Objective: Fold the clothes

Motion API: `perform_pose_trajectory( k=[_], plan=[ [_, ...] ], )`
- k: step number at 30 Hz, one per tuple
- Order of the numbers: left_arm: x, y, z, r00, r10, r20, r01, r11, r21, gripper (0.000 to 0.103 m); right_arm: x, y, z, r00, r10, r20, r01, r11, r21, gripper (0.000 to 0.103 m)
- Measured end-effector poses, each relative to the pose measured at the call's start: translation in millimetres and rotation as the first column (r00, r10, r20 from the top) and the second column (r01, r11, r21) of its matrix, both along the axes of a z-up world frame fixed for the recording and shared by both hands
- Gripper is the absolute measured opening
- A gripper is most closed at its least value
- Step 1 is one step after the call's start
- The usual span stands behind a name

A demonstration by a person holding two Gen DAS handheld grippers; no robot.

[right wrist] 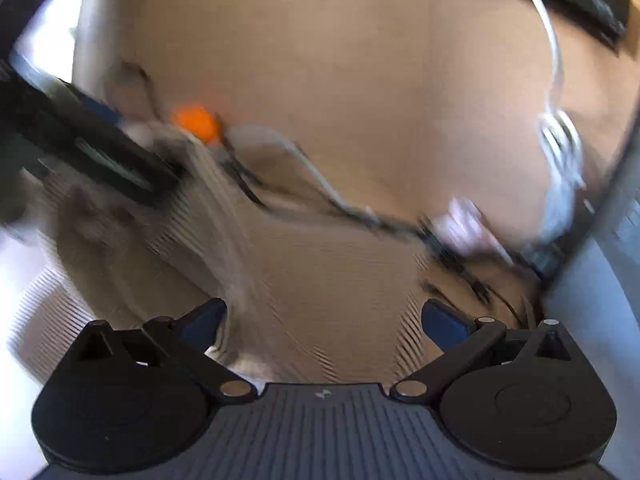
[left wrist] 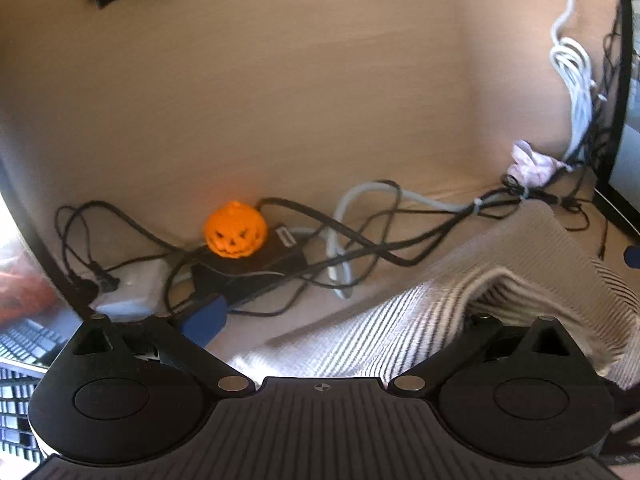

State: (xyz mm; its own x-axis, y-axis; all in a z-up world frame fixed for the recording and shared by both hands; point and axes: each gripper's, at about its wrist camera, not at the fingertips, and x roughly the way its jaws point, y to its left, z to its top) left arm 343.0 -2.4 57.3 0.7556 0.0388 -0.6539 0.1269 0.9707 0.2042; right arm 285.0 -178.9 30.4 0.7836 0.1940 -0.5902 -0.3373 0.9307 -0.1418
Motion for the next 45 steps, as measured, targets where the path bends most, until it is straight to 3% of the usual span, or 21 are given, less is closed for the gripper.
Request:
perform_pose_trajectory(
  k=[1,5,9,11,15,20,23,25,28,31,34,37,39,45],
  plan=[
    [1,1,2,1.0,0.002,0.001,-0.002,1.0,-0.007,0.103,-5,1,8,0.999,0.051,0.019,-0.051,0.998,0.023,0.103],
    [5,3,11,1.0,0.009,0.006,-0.009,0.999,-0.032,0.103,-17,14,11,0.994,0.096,0.044,-0.093,0.993,-0.068,0.103],
    [3,2,16,1.0,0.011,0.012,-0.011,0.999,-0.046,0.103,-2,17,-18,0.999,-0.019,-0.035,0.011,0.977,-0.215,0.103],
    [-1,2,18,1.0,0.0,0.012,0.001,0.999,-0.047,0.103,9,9,-18,0.993,-0.115,-0.011,0.11,0.97,-0.219,0.103],
    [-15,6,20,0.999,-0.035,0.012,0.035,0.998,-0.059,0.103,42,-22,18,0.947,-0.318,0.038,0.319,0.947,-0.026,0.103],
    [-45,8,29,0.99,-0.144,-0.001,0.143,0.982,-0.126,0.103,65,-19,31,0.949,-0.305,0.085,0.31,0.95,-0.048,0.103],
    [-64,6,37,0.981,-0.192,0.033,0.195,0.972,-0.131,0.103,67,-14,27,0.954,-0.282,0.097,0.29,0.953,-0.085,0.103],
    [-63,-2,37,0.983,-0.178,0.048,0.181,0.981,-0.071,0.103,68,-13,23,0.955,-0.28,0.1,0.289,0.952,-0.097,0.103],
    [-49,-18,21,0.987,-0.161,0.022,0.159,0.984,0.086,0.103,68,-15,20,0.953,-0.287,0.099,0.297,0.949,-0.104,0.103],
    [-32,-25,-5,0.987,-0.149,-0.065,0.157,0.974,0.16,0.103,66,-17,17,0.953,-0.289,0.096,0.298,0.949,-0.106,0.103],
    [-22,-18,-24,0.992,-0.071,-0.108,0.088,0.983,0.161,0.103,60,-15,3,0.963,-0.266,0.053,0.27,0.957,-0.103,0.103],
    [-16,-4,-31,0.992,0.005,-0.128,0.009,0.994,0.112,0.103,52,-2,-28,0.984,-0.166,-0.06,0.155,0.976,-0.156,0.103],
    [-15,4,-32,0.99,0.029,-0.14,-0.017,0.996,0.084,0.103,47,7,-46,0.988,-0.154,-0.024,0.144,0.962,-0.232,0.103],
    [-35,25,-12,0.995,0.083,-0.055,-0.083,0.996,-0.013,0.103,51,-5,-19,0.927,-0.348,0.141,0.372,0.901,-0.224,0.103]
  ],
)
